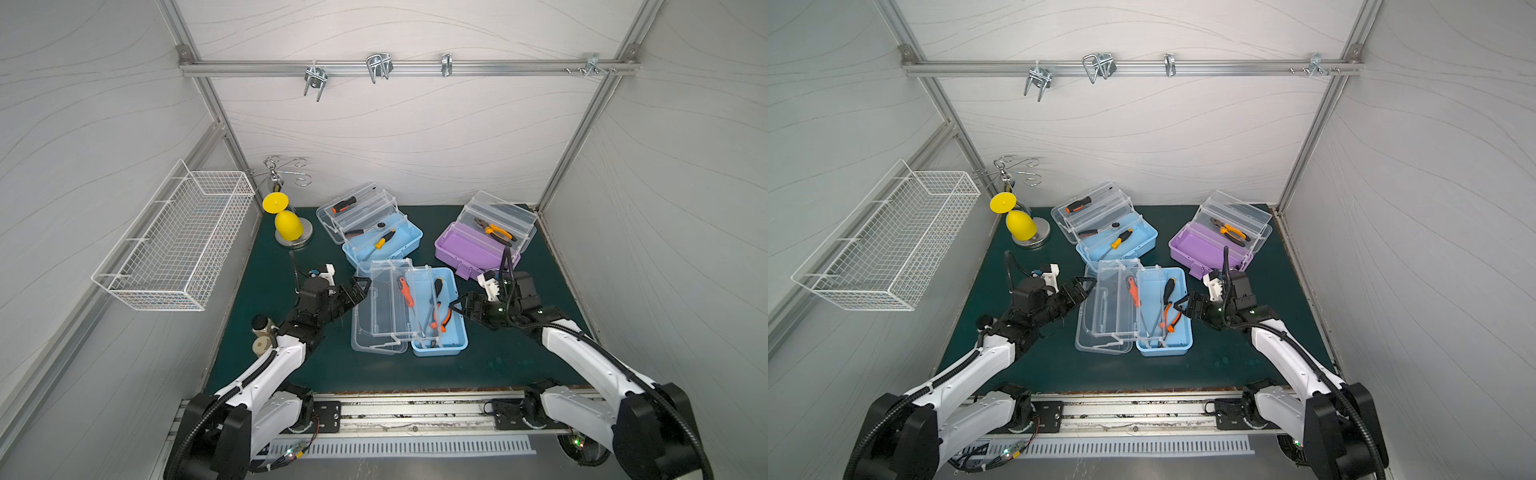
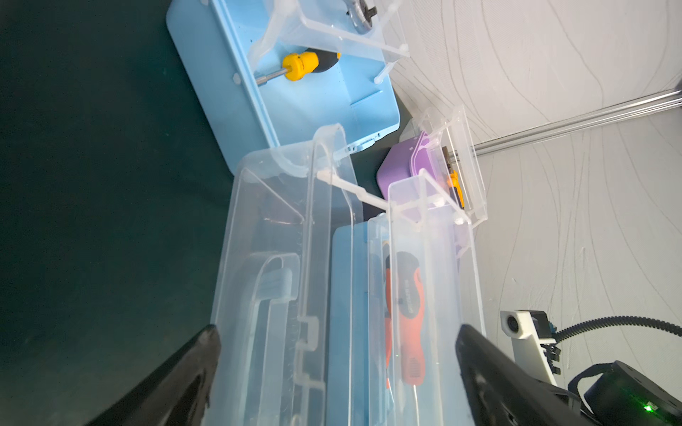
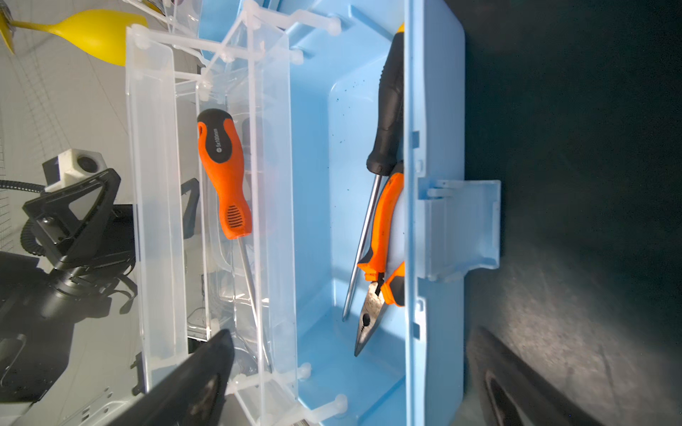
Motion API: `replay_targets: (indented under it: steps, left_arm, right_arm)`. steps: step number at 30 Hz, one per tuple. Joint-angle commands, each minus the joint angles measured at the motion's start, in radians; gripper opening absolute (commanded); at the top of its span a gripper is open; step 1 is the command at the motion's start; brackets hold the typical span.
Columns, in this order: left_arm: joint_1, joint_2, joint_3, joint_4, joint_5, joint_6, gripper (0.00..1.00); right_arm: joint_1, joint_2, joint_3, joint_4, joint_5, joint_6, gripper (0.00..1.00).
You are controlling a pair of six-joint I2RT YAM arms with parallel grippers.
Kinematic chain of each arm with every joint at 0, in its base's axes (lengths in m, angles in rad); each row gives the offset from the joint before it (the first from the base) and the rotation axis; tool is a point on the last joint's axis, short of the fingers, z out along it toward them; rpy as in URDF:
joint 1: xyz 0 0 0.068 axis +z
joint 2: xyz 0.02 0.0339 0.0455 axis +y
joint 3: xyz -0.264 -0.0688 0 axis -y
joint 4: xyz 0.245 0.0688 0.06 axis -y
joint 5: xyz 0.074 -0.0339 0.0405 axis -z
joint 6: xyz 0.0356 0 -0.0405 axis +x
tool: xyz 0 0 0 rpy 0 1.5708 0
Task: Close toolboxes
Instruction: Close the toolbox lid.
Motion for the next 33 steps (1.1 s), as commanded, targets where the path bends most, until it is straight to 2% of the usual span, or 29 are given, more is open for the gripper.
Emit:
replay_targets:
  steps: [1, 18, 33]
  left_arm:
    - [-0.037, 0.017, 0.014, 0.096, 0.039, -0.021, 1.00]
    - [-0.165, 0.014, 0.059, 0.105, -0.014, 0.021, 1.00]
    - [-0.198, 0.014, 0.077, 0.061, -0.054, 0.040, 1.00]
  right_arm:
    - [0.015, 0.015, 0.011, 0.060, -0.028, 0.023, 0.99]
    - [0.106, 0.111, 0.048, 0.115, -0.022, 0.017, 0.99]
    - [0.137, 0.096, 0.078, 0.068, -0.005, -0.033, 0.99]
